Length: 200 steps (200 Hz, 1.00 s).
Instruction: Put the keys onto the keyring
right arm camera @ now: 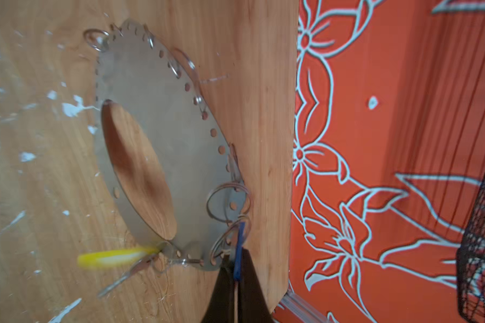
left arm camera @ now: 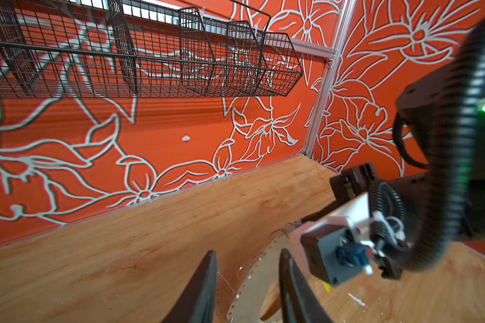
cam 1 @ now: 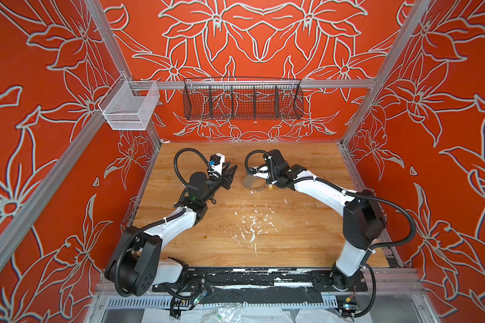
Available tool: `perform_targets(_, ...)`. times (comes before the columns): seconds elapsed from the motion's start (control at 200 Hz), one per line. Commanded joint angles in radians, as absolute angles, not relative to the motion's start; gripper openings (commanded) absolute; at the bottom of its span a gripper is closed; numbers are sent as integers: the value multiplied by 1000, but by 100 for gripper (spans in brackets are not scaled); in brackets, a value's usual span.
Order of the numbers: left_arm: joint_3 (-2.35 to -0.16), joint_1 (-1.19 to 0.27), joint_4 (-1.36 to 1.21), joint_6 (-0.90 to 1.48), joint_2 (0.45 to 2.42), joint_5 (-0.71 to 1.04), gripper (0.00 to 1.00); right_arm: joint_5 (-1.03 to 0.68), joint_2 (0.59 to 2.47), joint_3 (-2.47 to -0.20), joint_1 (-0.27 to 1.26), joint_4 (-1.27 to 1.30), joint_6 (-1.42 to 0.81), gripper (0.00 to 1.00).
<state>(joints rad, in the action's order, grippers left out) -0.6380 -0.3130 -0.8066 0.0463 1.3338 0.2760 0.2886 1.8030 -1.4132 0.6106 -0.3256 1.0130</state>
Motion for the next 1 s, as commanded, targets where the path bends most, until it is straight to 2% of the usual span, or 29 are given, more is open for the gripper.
perform_targets(0.0,-665,-304,-839,55,1341,295,37,266,1863,-1410,588,-416,956,0)
perform_targets(0.37,-666,-303,-838,58,1341,301,38,251,1885,-1315,498,-416,835,0)
perform_targets(0.656,-672,-302,-836,58,1350,302,38,138,1864,-1249,489,-394,732,0)
perform_targets(0.996,-677,-302,-834,60,1360,304,38,34,1904,-1355,525,-351,669,0)
